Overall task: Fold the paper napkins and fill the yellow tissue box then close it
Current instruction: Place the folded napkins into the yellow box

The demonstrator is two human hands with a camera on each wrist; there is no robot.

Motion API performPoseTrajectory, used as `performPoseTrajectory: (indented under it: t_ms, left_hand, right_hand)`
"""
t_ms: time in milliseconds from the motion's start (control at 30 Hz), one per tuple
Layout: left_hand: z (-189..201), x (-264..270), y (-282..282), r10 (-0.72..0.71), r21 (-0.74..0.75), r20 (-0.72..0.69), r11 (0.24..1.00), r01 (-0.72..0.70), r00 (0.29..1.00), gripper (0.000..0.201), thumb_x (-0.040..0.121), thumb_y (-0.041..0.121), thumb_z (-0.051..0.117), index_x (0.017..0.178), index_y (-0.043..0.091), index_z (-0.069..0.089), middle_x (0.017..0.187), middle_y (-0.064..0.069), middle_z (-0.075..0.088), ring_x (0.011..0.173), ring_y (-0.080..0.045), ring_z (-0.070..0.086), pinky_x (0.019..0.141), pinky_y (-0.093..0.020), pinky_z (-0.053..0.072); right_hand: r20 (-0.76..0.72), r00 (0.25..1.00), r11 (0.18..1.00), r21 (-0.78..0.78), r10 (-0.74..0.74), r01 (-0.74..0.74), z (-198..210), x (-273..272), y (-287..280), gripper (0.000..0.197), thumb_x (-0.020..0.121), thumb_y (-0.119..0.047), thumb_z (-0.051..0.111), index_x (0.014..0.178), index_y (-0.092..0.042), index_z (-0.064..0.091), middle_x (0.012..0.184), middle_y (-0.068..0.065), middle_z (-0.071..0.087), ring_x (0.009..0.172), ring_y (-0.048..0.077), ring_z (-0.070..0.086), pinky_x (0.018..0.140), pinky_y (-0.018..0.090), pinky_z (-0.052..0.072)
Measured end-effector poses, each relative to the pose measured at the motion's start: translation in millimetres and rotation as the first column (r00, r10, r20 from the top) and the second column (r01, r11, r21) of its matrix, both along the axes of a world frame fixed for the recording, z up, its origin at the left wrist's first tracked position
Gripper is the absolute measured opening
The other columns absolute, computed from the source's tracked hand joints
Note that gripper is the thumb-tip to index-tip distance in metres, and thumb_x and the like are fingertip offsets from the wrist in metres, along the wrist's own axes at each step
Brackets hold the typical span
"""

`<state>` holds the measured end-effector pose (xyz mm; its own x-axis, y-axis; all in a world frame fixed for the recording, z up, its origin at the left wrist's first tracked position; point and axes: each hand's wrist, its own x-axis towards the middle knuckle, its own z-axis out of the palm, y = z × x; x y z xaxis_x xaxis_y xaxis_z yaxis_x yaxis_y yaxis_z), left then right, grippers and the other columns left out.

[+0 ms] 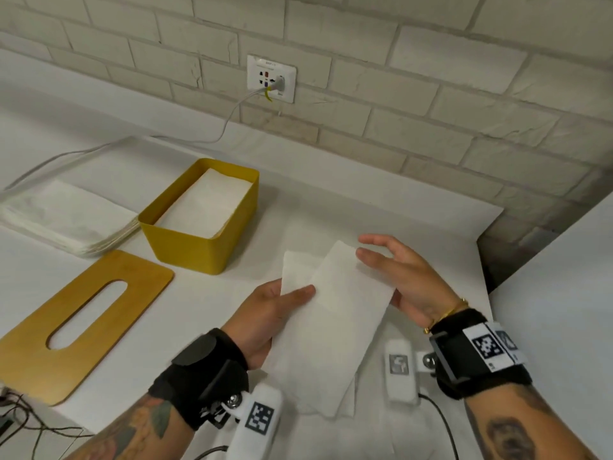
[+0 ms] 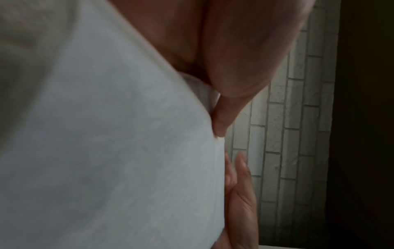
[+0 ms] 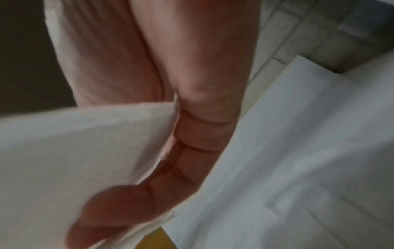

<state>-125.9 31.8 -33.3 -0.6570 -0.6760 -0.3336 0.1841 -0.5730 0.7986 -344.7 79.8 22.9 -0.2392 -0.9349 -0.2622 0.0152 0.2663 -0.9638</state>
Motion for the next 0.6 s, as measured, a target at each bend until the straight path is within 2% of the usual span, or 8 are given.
performPoseTrajectory:
  t_ms: [67, 133, 233, 367, 433, 500, 533, 600]
  left_hand:
    - [-4, -1, 0, 0.057, 0.011, -0.018, 0.998, -0.057, 0.998, 0.035, 0.097, 0.018, 0.06, 0.127, 0.0, 0.064, 0.121, -0.023, 0.07, 0.109, -0.04, 0.069, 0.092, -0.049, 0.058]
    - [-6, -2, 1, 0.096, 0.01, -0.027, 0.995, -0.095, 0.995, 0.034, 0.1, 0.018, 0.056, 0.129, 0.002, 0.063, 0.122, -0.021, 0.071, 0.111, -0.039, 0.069, 0.093, -0.049, 0.057]
    - [-5, -5, 2, 0.103, -0.012, -0.022, 0.995, -0.103, 0.994, 0.033, 0.101, 0.018, 0.054, 0.13, 0.005, 0.062, 0.122, -0.017, 0.072, 0.112, -0.036, 0.07, 0.092, -0.046, 0.058]
    - [0, -6, -1, 0.11, -0.058, -0.017, 0.992, -0.11, 0.994, 0.03, 0.102, 0.019, 0.052, 0.13, 0.012, 0.062, 0.121, -0.013, 0.073, 0.108, -0.031, 0.071, 0.089, -0.042, 0.06]
    - [5, -4, -5, 0.126, -0.041, -0.026, 0.991, -0.127, 0.992, 0.031, 0.105, 0.026, 0.049, 0.129, 0.015, 0.063, 0.121, -0.01, 0.073, 0.109, -0.029, 0.071, 0.09, -0.041, 0.059]
    - [9, -2, -10, 0.149, -0.009, -0.043, 0.989, -0.15, 0.988, 0.034, 0.105, 0.031, 0.047, 0.13, 0.014, 0.063, 0.122, -0.009, 0.073, 0.111, -0.028, 0.071, 0.094, -0.043, 0.055]
    - [11, -1, -12, 0.161, 0.003, -0.053, 0.987, -0.161, 0.986, 0.036, 0.105, 0.033, 0.047, 0.13, 0.013, 0.063, 0.121, -0.009, 0.074, 0.109, -0.027, 0.072, 0.092, -0.042, 0.056]
    - [13, 0, -14, 0.178, 0.022, -0.069, 0.984, -0.177, 0.982, 0.037, 0.104, 0.034, 0.045, 0.126, 0.012, 0.065, 0.113, -0.009, 0.076, 0.098, -0.023, 0.075, 0.079, -0.035, 0.06]
  right_hand:
    - [0.141, 0.986, 0.996, -0.008, -0.083, 0.085, -15, 6, 8, 0.066, 0.067, -0.029, 0.083, 0.128, -0.022, 0.061, 0.11, 0.01, 0.076, 0.092, 0.022, 0.073, 0.071, 0.036, 0.059]
    - [0.222, 0.959, 0.983, -0.017, -0.177, 0.185, -29, 16, 13, 0.059, 0.072, -0.015, 0.082, 0.127, -0.017, 0.061, 0.113, 0.014, 0.075, 0.094, 0.025, 0.074, 0.073, 0.035, 0.06]
    - [0.273, 0.914, 0.94, -0.076, -0.301, 0.332, -40, 27, 13, 0.047, 0.084, 0.001, 0.074, 0.127, -0.012, 0.061, 0.11, 0.013, 0.076, 0.095, 0.023, 0.075, 0.073, 0.031, 0.061]
    - [0.254, 0.889, 0.881, -0.192, -0.381, 0.432, -23, 26, 8, 0.057, 0.087, 0.005, 0.069, 0.136, -0.017, 0.05, 0.098, 0.003, 0.079, 0.089, 0.016, 0.075, 0.068, 0.028, 0.059]
    - [0.236, 0.914, 0.878, -0.279, -0.331, 0.39, 0, 26, 13, 0.059, 0.085, 0.003, 0.07, 0.137, -0.018, 0.05, 0.098, 0.005, 0.078, 0.087, 0.016, 0.074, 0.068, 0.027, 0.06]
    - [0.223, 0.958, 0.893, -0.371, -0.181, 0.255, 29, 30, 24, 0.06, 0.079, -0.005, 0.072, 0.134, -0.018, 0.053, 0.098, 0.009, 0.077, 0.087, 0.018, 0.074, 0.068, 0.026, 0.06]
    - [0.22, 0.972, 0.898, -0.404, -0.086, 0.171, 43, 33, 30, 0.062, 0.074, -0.008, 0.072, 0.133, -0.02, 0.055, 0.097, 0.009, 0.077, 0.086, 0.018, 0.074, 0.067, 0.026, 0.059]
    - [0.221, 0.974, 0.89, -0.454, 0.059, 0.049, 61, 38, 40, 0.068, 0.068, -0.012, 0.073, 0.133, -0.023, 0.055, 0.095, 0.01, 0.076, 0.084, 0.019, 0.074, 0.065, 0.027, 0.059]
